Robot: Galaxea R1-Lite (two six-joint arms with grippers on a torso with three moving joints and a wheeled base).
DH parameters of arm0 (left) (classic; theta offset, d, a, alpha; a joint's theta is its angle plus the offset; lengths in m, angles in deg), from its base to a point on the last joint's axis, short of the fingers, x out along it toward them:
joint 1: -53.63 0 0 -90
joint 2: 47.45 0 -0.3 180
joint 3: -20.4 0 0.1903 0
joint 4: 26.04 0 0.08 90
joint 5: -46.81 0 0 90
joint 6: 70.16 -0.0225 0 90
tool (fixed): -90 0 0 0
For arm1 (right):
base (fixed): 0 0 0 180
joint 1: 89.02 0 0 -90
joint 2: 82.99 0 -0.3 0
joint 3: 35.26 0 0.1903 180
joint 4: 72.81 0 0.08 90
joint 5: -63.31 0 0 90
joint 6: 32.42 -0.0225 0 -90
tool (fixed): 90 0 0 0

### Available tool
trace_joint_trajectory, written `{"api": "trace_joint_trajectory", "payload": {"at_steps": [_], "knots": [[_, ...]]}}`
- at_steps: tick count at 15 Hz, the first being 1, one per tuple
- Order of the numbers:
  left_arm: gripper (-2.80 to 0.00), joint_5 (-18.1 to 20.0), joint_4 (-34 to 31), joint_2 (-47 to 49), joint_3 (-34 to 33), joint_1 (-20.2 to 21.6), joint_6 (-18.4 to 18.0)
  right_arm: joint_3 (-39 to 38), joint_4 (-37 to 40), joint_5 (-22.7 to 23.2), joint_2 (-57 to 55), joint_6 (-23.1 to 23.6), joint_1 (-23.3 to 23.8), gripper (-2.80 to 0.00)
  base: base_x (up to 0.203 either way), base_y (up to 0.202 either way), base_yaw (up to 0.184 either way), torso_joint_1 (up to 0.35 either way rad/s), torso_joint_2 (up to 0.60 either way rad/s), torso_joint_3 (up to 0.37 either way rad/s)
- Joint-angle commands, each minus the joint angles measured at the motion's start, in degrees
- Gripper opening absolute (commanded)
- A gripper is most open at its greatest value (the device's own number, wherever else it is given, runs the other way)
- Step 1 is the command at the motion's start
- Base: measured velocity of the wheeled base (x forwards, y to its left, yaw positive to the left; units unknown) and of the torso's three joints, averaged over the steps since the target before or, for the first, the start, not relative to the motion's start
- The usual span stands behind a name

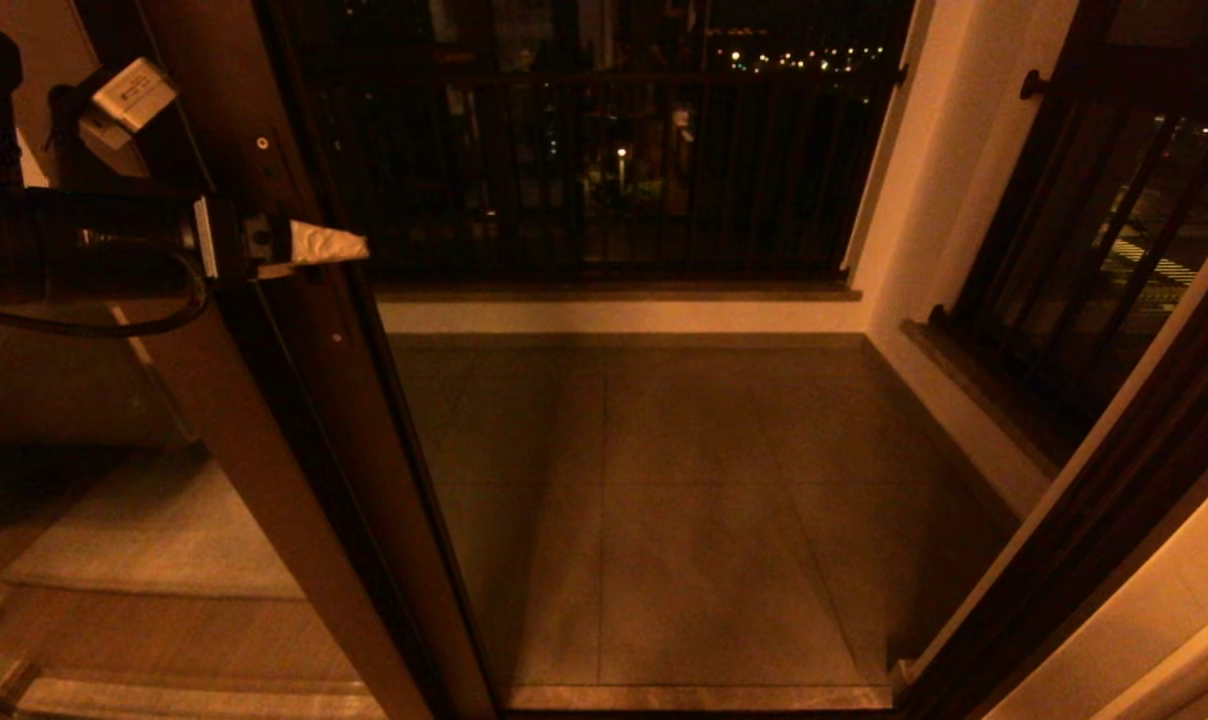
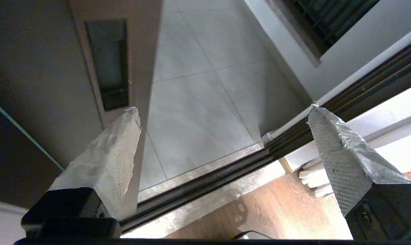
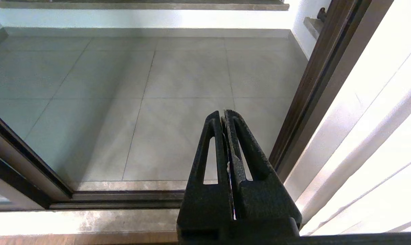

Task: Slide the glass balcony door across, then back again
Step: Close the slid door

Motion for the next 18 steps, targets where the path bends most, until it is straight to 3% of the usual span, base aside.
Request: {"api": "trace_joint_trajectory", "payload": {"at_steps": [1, 18], "knots": [[0.00, 0.2, 0.0, 1.6, 0.7, 0.0, 0.0, 0.0, 0.0, 0.0, -0.1, 0.0, 0.0, -2.80, 0.000, 0.000, 0.000, 0.000, 0.00, 0.000], [0.00, -1.8, 0.1, 4.3, 4.2, -3.3, 0.0, 0.0, 0.0, 0.0, -0.1, 0.0, 0.0, -2.80, 0.000, 0.000, 0.000, 0.000, 0.00, 0.000]]}}
